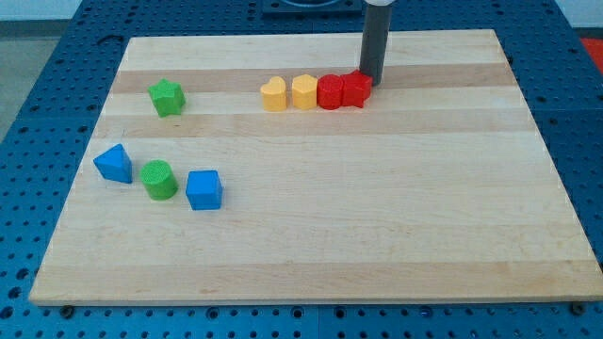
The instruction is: Point at the green star
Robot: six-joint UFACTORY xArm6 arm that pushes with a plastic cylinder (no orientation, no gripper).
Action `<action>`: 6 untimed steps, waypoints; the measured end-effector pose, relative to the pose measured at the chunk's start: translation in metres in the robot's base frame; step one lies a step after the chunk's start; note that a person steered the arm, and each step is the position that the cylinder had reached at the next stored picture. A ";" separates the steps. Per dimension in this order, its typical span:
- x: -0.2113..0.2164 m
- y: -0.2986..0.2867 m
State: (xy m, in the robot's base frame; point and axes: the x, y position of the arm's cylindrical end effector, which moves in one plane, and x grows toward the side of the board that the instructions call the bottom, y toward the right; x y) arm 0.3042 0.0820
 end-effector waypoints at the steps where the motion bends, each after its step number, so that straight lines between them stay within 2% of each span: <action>1: -0.019 -0.011; 2: -0.038 -0.069; 4: -0.041 -0.222; 5: -0.024 -0.276; 6: -0.008 -0.304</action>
